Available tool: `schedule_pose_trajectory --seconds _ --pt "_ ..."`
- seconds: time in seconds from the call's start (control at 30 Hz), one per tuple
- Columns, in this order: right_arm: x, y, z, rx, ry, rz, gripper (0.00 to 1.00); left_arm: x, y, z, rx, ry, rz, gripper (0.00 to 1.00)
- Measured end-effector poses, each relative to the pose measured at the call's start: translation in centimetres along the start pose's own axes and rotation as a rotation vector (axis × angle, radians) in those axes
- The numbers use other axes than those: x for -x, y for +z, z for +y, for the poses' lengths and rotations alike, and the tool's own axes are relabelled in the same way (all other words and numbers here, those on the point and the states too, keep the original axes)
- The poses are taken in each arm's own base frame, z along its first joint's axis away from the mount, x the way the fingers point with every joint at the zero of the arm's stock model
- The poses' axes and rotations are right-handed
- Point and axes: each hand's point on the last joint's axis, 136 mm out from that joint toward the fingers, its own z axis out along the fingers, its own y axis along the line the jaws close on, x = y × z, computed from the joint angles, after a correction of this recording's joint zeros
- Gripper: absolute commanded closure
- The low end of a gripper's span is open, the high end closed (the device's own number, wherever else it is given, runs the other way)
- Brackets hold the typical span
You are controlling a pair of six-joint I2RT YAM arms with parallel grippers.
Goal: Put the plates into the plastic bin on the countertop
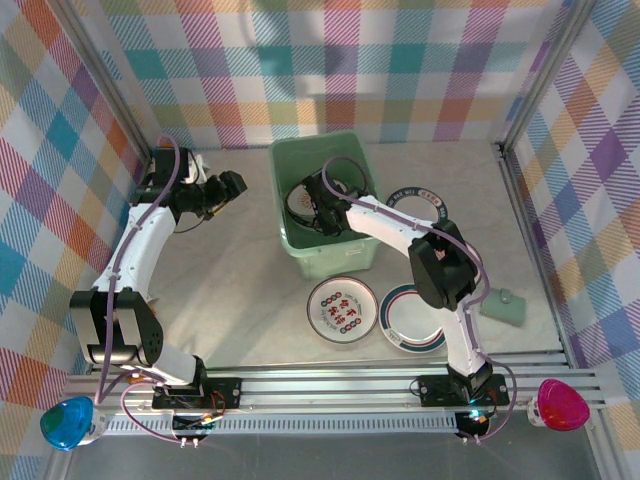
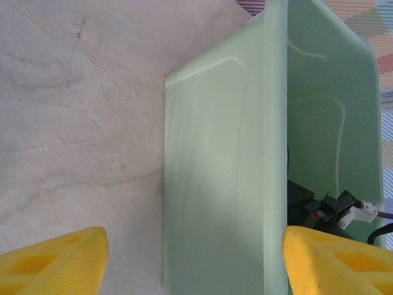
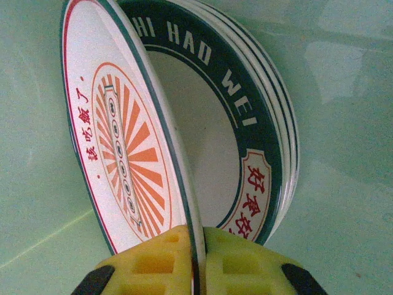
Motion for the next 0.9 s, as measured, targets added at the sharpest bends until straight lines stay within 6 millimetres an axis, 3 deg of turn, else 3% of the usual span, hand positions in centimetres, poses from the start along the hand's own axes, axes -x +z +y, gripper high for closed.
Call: schedule_pose_trajectory --seconds 0.17,0.27,0.33,0.63,0.77,0.9 --pt "-0.2 0.3 -0.6 -0.024 -0.014 0.007 0.39 -0.3 0.0 0.2 0.008 -0.003 0.013 0.25" --pt "-0.2 0.3 -0.7 -0.027 -0.025 0.009 0.2 -0.4 0.0 0.3 0.009 -0.004 0.015 0.26" --pt "-0.2 0.3 -0.7 -0.027 -0.036 0.01 0.01 -0.5 0.1 0.3 0.011 -0.006 0.018 0.25" --pt "-0.3 0.1 -0.2 -0.036 -0.064 0.052 0.01 -1.4 0.1 1.0 0.027 -0.021 0.042 0.25" --pt "-0.4 -1.0 1.3 -0.017 -0.078 0.068 0.01 -1.6 -0.3 1.0 0.034 -0.02 0.035 0.25" --pt "-0.2 -1.4 1.6 -0.01 -0.105 0.067 0.01 -2.0 -0.4 1.4 0.042 -0.024 0.039 0.26"
